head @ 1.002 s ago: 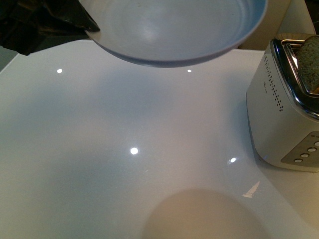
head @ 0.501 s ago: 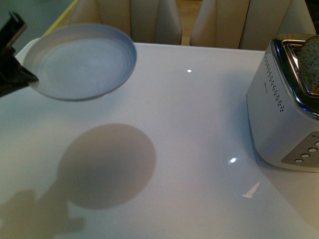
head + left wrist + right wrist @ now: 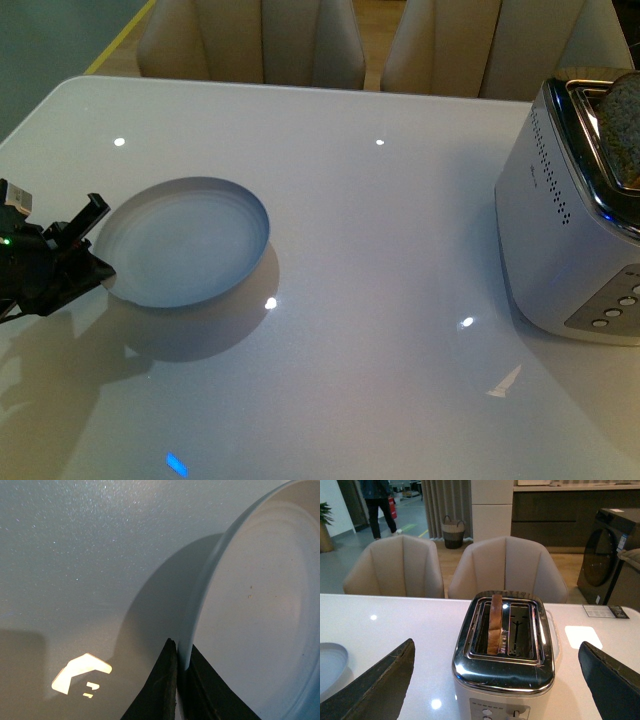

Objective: Left arm holds plate, right arm toasts bread

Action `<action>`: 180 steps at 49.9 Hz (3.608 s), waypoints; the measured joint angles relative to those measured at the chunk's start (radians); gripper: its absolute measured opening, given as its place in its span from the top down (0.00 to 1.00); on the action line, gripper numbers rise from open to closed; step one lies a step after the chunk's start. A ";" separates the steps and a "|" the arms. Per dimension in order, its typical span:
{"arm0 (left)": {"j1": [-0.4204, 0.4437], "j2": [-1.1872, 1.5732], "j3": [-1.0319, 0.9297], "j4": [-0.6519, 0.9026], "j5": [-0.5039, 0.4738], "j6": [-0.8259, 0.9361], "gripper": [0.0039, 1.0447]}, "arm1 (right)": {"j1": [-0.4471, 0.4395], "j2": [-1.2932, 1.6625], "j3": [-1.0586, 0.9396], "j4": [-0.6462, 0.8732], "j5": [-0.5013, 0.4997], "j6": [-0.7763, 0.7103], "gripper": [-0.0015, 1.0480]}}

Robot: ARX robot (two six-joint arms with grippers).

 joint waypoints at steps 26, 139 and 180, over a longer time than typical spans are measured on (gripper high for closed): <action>0.000 0.091 0.026 0.077 -0.010 -0.023 0.97 | 0.000 0.000 0.000 0.000 0.000 0.000 0.09; -0.092 -1.902 -0.898 -0.015 -0.308 0.615 0.97 | 0.000 -0.001 0.000 0.000 0.000 0.000 0.09; -0.092 -2.309 -0.898 -0.429 -0.308 0.617 0.97 | 0.000 -0.001 0.000 0.000 0.000 0.000 0.09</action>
